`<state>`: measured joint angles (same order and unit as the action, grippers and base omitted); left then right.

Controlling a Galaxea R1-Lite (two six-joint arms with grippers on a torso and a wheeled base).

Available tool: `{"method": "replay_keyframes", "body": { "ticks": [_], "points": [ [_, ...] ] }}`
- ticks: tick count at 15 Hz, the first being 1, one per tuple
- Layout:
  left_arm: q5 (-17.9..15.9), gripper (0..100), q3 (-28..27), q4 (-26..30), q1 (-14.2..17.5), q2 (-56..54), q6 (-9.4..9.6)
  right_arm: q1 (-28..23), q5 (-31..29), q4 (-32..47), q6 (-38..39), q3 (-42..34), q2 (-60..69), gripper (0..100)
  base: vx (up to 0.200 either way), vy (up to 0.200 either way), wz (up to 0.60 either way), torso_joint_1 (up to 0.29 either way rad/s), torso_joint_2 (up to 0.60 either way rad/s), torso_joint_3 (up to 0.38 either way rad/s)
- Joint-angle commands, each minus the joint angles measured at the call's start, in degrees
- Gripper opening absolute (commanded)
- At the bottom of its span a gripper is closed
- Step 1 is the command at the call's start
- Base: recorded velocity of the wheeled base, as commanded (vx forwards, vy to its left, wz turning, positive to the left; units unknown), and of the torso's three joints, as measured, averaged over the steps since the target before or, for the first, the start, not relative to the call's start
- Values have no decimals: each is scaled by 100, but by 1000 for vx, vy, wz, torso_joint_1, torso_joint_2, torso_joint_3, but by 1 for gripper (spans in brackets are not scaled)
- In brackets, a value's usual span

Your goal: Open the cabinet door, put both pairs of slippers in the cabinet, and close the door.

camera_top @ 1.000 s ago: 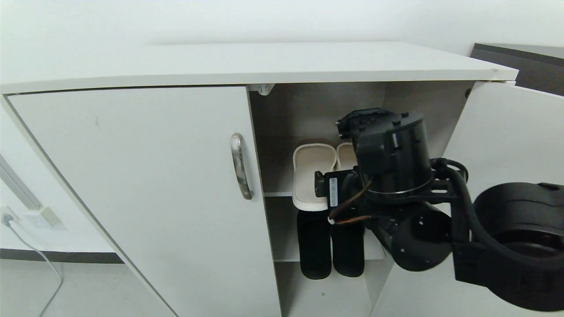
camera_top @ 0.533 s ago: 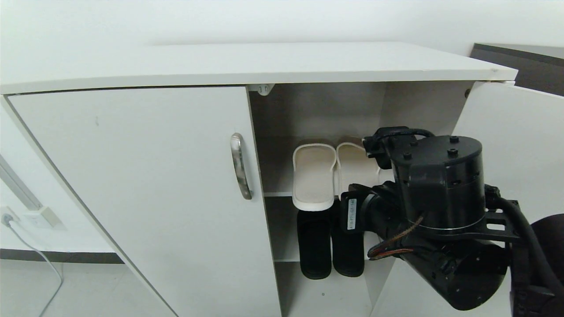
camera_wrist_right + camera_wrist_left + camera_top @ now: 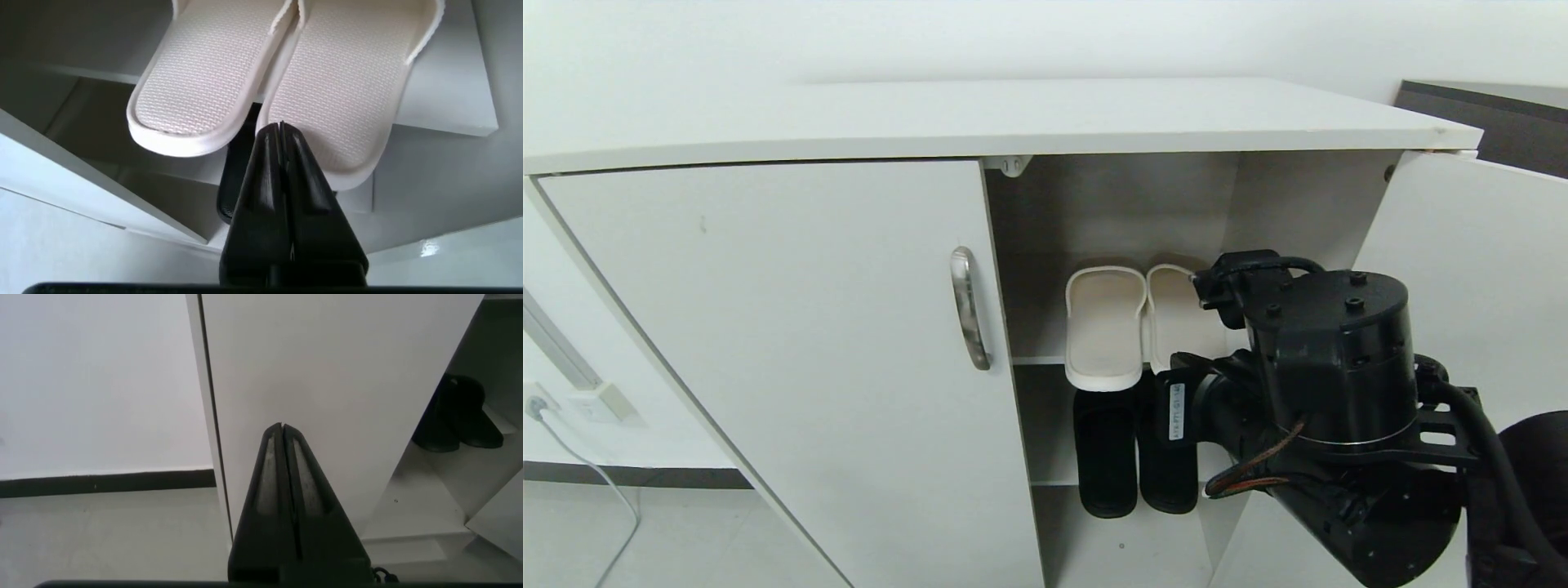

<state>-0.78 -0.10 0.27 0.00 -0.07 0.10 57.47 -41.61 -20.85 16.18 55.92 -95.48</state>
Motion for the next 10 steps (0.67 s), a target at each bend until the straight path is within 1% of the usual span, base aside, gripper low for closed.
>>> {"method": "replay_keyframes", "body": {
  "ticks": [1,10],
  "points": [
    [-10,0,1,0,0,7,-1,1,-5,2,-1,-2,-24,0,-200,0,0,7,-2,2],
    [-10,0,1,0,0,7,-1,1,-23,-7,-1,-46,-68,0,-200,0,0,1,1,-1]
  ]
}}
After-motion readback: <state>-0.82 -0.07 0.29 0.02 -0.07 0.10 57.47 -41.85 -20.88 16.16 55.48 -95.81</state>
